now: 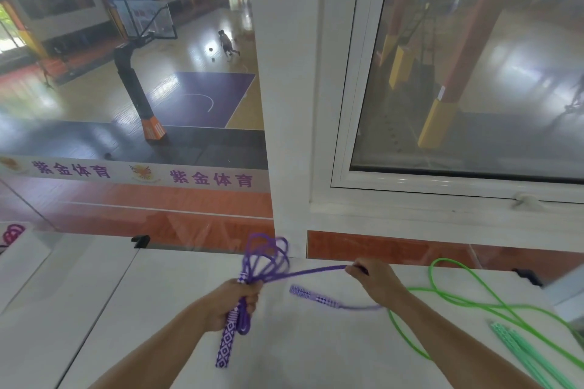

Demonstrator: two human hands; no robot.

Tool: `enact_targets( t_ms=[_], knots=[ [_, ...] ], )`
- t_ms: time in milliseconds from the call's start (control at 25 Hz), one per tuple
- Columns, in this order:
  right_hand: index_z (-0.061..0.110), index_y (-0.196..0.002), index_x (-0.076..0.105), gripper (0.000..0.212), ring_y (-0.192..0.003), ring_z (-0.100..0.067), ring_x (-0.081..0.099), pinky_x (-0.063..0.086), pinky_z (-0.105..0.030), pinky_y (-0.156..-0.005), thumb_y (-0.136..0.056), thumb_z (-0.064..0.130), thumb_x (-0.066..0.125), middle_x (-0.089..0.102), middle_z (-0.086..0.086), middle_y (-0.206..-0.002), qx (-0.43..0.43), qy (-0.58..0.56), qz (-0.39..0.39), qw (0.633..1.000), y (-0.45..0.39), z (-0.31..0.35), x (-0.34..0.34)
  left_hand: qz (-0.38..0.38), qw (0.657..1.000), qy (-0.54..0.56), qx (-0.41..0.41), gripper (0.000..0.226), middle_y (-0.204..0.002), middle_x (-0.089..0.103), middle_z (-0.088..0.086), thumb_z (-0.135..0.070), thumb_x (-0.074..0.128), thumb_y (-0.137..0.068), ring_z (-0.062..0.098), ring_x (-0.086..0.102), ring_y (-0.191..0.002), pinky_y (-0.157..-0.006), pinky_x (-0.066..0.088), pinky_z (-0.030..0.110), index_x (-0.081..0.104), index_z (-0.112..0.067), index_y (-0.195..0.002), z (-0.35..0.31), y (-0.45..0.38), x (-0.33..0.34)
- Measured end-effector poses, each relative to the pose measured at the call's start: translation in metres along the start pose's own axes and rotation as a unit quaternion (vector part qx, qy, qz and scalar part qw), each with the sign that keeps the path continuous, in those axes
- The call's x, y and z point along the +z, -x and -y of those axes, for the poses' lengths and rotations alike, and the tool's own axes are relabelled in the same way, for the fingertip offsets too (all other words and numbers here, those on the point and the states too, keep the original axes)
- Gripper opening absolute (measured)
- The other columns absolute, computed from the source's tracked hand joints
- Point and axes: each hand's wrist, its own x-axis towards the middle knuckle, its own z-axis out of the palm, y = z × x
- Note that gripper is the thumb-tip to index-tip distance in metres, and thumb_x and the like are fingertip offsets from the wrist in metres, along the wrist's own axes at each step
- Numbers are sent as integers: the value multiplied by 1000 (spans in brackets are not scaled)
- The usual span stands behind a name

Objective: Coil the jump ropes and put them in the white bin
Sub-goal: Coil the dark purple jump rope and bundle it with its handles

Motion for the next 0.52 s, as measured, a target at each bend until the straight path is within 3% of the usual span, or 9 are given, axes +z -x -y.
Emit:
enact_targets(
  t_ms=[120,240,360,520],
  knots=[
    [24,-79,62,24,-75,-15,60,41,-22,-64,-101,30,54,63,8,-73,30,-32,-8,999,3,-9,2,-103,976,174,82,13,-60,44,2,-13,64,-93,15,47,-49,-47,49,26,56,-9,-83,-11,-10,-18],
    [25,-92,66,23,-70,-11,58,37,-15,-58,-104,26,47,66,5,-79,49,-71,-3,996,7,2,12,-118,947,281,107,10,-60,46,0,-15,57,-100,14,48,-51,-48,50,24,60,-11,-92,-15,-16,-18],
    [24,-93,65,22,-51,-4,44,32,-17,-50,-103,25,46,54,7,-67,47,-129,42,990,12,23,31,-99,950,282,86,11,-60,47,1,-15,60,-98,15,50,-54,-51,51,25,56,-11,-89,-11,-16,-1],
    [27,-94,62,20,-44,-1,36,31,-19,-49,-104,27,45,45,9,-61,24,-183,114,976,21,56,52,-51,973,220,40,13,-65,50,4,-15,67,-91,18,53,-57,-52,51,28,56,-9,-89,3,-14,39]
  ],
)
